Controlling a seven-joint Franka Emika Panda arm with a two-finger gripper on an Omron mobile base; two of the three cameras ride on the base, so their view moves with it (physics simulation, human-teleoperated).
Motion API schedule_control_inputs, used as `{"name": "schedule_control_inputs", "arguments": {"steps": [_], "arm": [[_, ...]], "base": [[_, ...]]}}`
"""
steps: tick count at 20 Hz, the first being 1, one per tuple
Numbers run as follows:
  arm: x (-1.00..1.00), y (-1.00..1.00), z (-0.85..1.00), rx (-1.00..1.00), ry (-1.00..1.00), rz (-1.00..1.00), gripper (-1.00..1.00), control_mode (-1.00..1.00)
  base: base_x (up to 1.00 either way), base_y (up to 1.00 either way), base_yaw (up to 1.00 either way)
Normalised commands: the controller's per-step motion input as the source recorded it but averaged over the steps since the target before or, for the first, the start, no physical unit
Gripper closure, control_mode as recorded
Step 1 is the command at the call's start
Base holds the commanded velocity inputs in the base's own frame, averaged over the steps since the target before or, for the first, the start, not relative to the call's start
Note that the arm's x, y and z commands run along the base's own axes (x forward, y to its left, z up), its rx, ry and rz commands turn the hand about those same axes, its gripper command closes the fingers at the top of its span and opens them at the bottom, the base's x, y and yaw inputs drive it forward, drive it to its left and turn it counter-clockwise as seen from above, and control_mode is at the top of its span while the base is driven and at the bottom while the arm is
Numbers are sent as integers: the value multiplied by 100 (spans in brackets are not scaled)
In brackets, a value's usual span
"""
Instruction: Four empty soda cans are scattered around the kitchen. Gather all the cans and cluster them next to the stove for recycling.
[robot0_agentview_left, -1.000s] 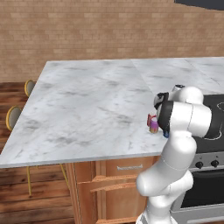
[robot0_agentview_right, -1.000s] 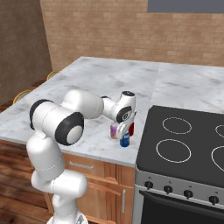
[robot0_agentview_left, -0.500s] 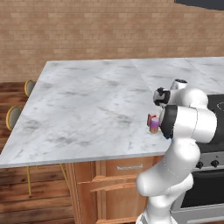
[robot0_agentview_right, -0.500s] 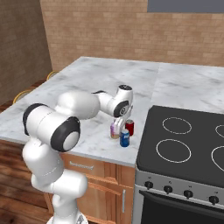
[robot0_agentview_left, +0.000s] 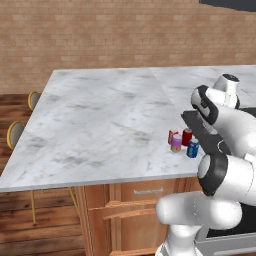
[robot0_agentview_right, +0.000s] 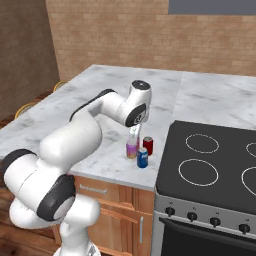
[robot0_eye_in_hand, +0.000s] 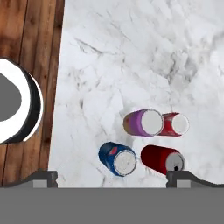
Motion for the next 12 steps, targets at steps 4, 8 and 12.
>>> {"name": "schedule_control_inputs", "arguments": {"steps": [4, 8, 12], "arm": [[-88, 37, 91, -5, -22, 8, -100, -100], [-95, 69, 53, -24, -30, 15, -100, -100], [-86, 86, 25, -39, -40, 29, -100, -100]], "base": [[0, 0, 0], [0, 0, 0], [0, 0, 0]]}}
